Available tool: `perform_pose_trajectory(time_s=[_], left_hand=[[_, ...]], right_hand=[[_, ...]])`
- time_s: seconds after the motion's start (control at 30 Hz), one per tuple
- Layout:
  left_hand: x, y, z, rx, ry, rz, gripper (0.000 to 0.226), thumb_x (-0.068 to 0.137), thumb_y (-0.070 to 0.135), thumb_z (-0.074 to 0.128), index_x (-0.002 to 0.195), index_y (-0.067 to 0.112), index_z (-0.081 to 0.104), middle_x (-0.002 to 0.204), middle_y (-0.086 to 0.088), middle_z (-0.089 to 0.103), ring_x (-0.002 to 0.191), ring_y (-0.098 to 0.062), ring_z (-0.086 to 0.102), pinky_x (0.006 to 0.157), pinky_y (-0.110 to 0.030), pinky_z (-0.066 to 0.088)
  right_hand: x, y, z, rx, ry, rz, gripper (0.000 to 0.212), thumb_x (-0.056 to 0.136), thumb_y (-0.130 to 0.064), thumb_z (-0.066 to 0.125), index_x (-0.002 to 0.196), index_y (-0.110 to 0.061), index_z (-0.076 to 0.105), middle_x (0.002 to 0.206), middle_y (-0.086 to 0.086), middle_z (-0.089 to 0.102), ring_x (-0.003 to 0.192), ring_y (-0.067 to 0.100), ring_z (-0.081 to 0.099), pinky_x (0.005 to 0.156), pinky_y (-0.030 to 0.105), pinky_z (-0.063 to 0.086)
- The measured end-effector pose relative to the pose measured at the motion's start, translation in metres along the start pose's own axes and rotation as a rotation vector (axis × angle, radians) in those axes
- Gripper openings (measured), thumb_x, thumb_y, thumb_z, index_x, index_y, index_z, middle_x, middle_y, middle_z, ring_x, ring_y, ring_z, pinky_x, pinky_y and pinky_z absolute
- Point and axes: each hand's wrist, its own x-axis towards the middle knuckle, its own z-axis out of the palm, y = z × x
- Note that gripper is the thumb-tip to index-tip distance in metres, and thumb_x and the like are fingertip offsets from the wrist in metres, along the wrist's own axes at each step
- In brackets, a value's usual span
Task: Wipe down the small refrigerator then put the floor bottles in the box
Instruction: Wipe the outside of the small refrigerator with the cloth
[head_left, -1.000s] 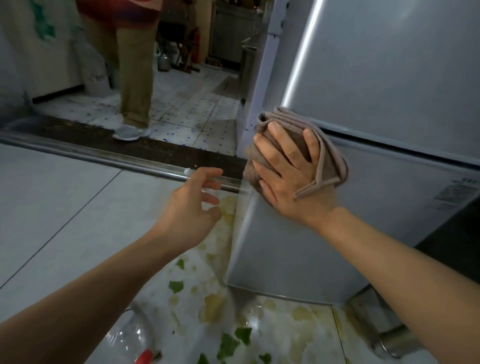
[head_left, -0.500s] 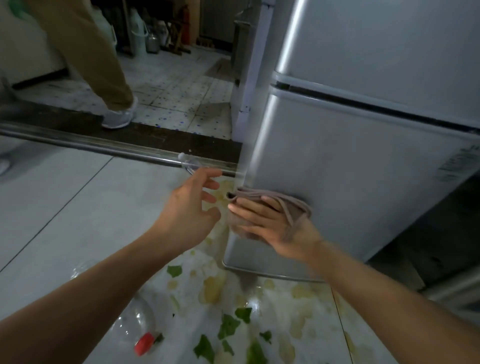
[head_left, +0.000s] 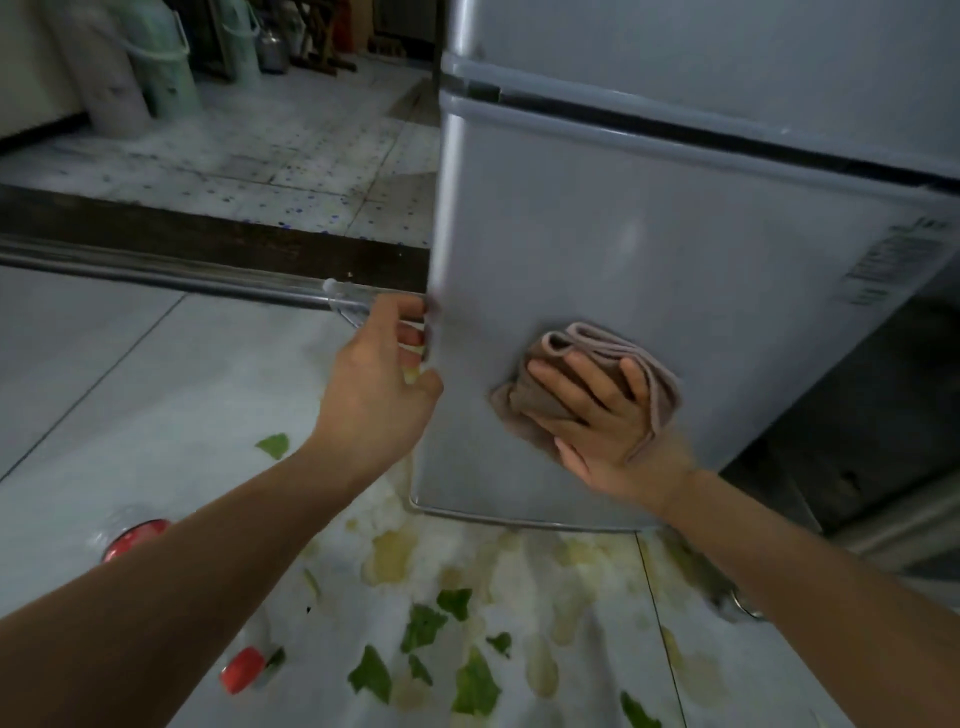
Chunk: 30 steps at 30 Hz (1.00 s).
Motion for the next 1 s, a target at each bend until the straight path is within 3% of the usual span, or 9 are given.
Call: perform_pose_trajectory(time_s=[0.13, 0.2, 0.27, 0.4, 0.5, 0.63, 0.77, 0.87, 1.0], left_hand=[[-0.004, 0.007, 0.004, 0.018, 0.037, 0.0, 0.047, 0.08, 0.011, 0.066, 0.117, 0.028, 0.043, 0.095, 0.01, 0.057, 0.082, -0.008, 0.057, 0.071, -0.021, 0.041], [-0.005, 0.007, 0.008, 0.033, 0.054, 0.008, 0.046, 0.08, 0.011, 0.066, 0.113, 0.03, 0.041, 0.096, 0.008, 0.057, 0.081, -0.009, 0.056, 0.072, -0.021, 0.041], [-0.004, 0.006, 0.011, 0.058, 0.09, 0.023, 0.046, 0.08, 0.011, 0.066, 0.107, 0.032, 0.036, 0.098, 0.006, 0.056, 0.08, -0.009, 0.054, 0.065, -0.015, 0.038], [-0.001, 0.007, 0.021, 0.096, 0.162, -0.012, 0.044, 0.082, 0.021, 0.067, 0.104, 0.035, 0.031, 0.102, 0.007, 0.055, 0.084, -0.012, 0.055, 0.069, -0.027, 0.041], [0.002, 0.005, 0.026, 0.103, 0.19, -0.019, 0.043, 0.082, 0.025, 0.067, 0.111, 0.029, 0.035, 0.103, 0.005, 0.055, 0.084, -0.014, 0.055, 0.071, -0.03, 0.04], [0.002, 0.0, 0.024, 0.104, 0.178, 0.0, 0.043, 0.082, 0.025, 0.067, 0.112, 0.025, 0.036, 0.104, 0.001, 0.056, 0.082, -0.018, 0.056, 0.071, -0.032, 0.041], [0.003, -0.001, 0.025, 0.088, 0.181, 0.024, 0.042, 0.082, 0.024, 0.067, 0.109, 0.027, 0.035, 0.102, 0.001, 0.055, 0.074, -0.008, 0.053, 0.064, -0.025, 0.039], [0.001, -0.004, 0.027, 0.089, 0.197, 0.035, 0.043, 0.082, 0.023, 0.067, 0.113, 0.024, 0.037, 0.104, -0.002, 0.055, 0.076, -0.014, 0.055, 0.067, -0.026, 0.039], [-0.002, -0.006, 0.03, 0.07, 0.209, 0.028, 0.043, 0.084, 0.024, 0.065, 0.115, 0.026, 0.035, 0.108, -0.002, 0.054, 0.086, -0.019, 0.056, 0.072, -0.033, 0.041]], right_hand=[[-0.011, 0.033, -0.001, 0.039, 0.017, -0.101, 0.038, 0.099, -0.026, 0.037, 0.134, -0.025, 0.052, 0.151, -0.008, 0.029, 0.141, 0.013, 0.026, 0.116, 0.036, 0.009], [-0.014, 0.062, -0.008, -0.018, 0.037, 0.018, 0.04, 0.104, -0.029, 0.026, 0.142, -0.027, 0.036, 0.159, -0.011, 0.004, 0.146, 0.01, 0.006, 0.118, 0.036, -0.004], [-0.016, 0.075, -0.011, -0.13, 0.064, 0.159, 0.049, 0.102, -0.033, 0.033, 0.149, -0.033, 0.02, 0.16, -0.01, -0.002, 0.147, 0.014, 0.0, 0.116, 0.044, -0.007], [-0.025, 0.049, -0.009, -0.015, 0.046, 0.238, 0.042, 0.099, -0.031, 0.036, 0.141, -0.034, 0.037, 0.157, -0.003, 0.02, 0.147, 0.02, 0.0, 0.114, 0.049, -0.004], [-0.054, 0.033, -0.003, 0.036, -0.031, 0.052, 0.028, 0.1, -0.026, 0.032, 0.125, -0.03, 0.044, 0.154, -0.006, 0.028, 0.146, 0.019, 0.011, 0.114, 0.043, 0.003], [-0.071, 0.044, -0.01, 0.068, -0.09, -0.092, 0.046, 0.09, -0.016, 0.056, 0.135, -0.023, 0.05, 0.14, 0.002, 0.05, 0.141, 0.02, 0.026, 0.112, 0.04, 0.018], [-0.063, 0.087, -0.026, 0.025, -0.037, 0.152, 0.053, 0.09, -0.02, 0.042, 0.143, -0.023, 0.034, 0.159, -0.001, 0.01, 0.146, 0.019, 0.007, 0.117, 0.038, -0.001], [-0.062, 0.106, -0.022, -0.031, 0.042, 0.386, 0.054, 0.098, -0.031, 0.04, 0.149, -0.03, 0.02, 0.153, 0.007, 0.013, 0.141, 0.029, 0.008, 0.116, 0.046, -0.001], [-0.078, 0.047, -0.002, 0.069, -0.024, 0.633, 0.057, 0.096, -0.038, 0.036, 0.148, -0.019, 0.02, 0.15, 0.018, 0.013, 0.138, 0.044, 0.009, 0.112, 0.061, 0.005]])
